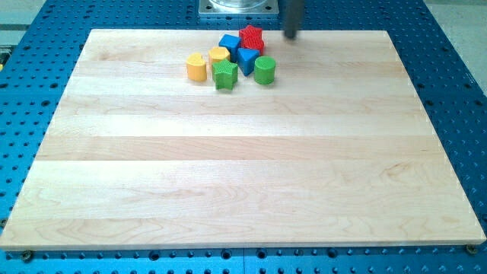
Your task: Separate the red blocks from the group of blocks
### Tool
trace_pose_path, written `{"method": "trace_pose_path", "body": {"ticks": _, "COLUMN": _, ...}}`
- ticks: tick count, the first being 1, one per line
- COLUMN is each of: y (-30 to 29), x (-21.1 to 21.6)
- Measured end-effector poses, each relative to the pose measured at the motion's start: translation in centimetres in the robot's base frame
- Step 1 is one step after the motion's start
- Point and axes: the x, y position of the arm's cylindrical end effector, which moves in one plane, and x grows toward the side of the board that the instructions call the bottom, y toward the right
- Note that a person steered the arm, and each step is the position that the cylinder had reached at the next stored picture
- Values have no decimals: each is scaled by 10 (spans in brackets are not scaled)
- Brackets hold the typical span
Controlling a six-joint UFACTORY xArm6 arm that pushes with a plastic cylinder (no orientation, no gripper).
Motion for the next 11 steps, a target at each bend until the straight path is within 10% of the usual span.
{"method": "trace_pose_path", "body": {"ticks": 1, "y": -89, "x": 12}}
{"method": "trace_pose_path", "body": {"ticks": 4, "y": -103, "x": 22}}
{"method": "trace_pose_path", "body": {"ticks": 11, "y": 89, "x": 128}}
